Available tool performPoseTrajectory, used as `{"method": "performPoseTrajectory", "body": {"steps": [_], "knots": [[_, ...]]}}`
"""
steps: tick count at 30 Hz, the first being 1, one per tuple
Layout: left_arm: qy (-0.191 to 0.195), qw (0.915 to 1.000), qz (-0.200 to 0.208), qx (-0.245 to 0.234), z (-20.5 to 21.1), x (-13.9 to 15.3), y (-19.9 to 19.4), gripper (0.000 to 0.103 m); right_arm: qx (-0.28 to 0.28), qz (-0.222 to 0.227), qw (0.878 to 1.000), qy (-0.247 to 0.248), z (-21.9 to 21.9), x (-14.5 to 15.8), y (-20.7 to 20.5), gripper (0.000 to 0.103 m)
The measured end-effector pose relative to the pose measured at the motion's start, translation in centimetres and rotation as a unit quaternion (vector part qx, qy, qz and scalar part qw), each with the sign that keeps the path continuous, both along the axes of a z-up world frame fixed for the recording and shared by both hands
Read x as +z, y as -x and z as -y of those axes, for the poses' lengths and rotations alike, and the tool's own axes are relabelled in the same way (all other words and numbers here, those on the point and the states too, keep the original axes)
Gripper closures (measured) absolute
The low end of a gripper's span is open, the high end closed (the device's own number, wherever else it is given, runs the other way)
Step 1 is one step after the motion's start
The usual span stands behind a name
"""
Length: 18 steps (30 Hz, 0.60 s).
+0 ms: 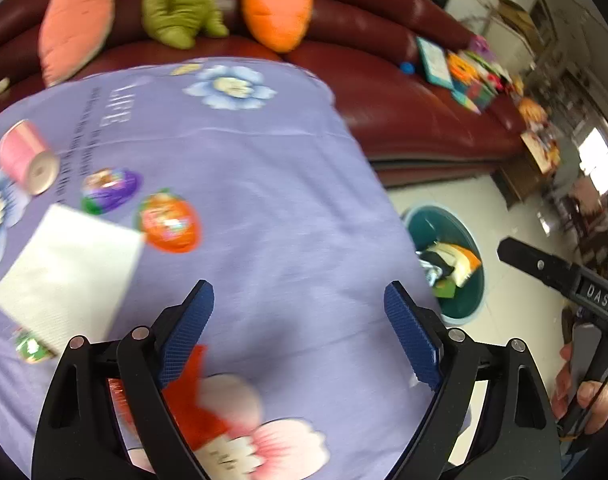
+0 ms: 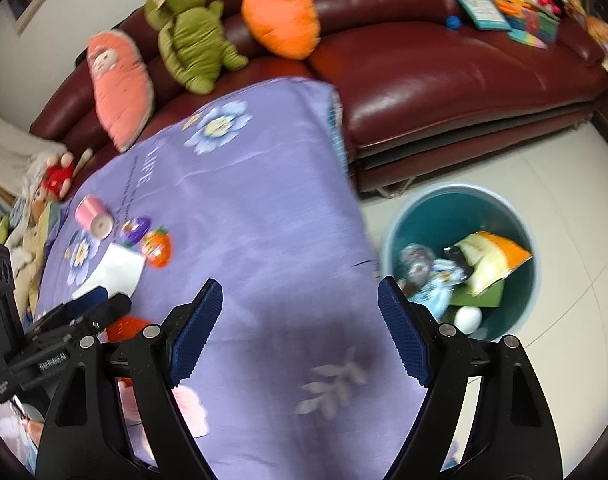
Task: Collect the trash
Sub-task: 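Move both tools back over the table toward the tissue and red bag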
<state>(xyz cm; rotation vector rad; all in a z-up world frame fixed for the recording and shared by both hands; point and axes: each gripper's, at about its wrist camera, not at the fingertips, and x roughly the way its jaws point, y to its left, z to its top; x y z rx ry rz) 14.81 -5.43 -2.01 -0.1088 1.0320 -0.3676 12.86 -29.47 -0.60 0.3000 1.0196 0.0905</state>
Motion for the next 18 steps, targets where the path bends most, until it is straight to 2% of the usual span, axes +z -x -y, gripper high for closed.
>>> {"method": "performPoseTrajectory", "body": {"steps": [11,18], "knots": [[0.018,0.9960,0.012,0.086,-11.7,1.0,1.1,0.014,0.110,-0.042,0.993,0.002,-11.3,-1.4,-0.2,0.027],[0.041,0.9895,0.005,0.139,-18.1,0.2,1.4,0.014,0.173,-0.087,0.981,0.007,-18.1,-4.4,0.5,0.027]]}}
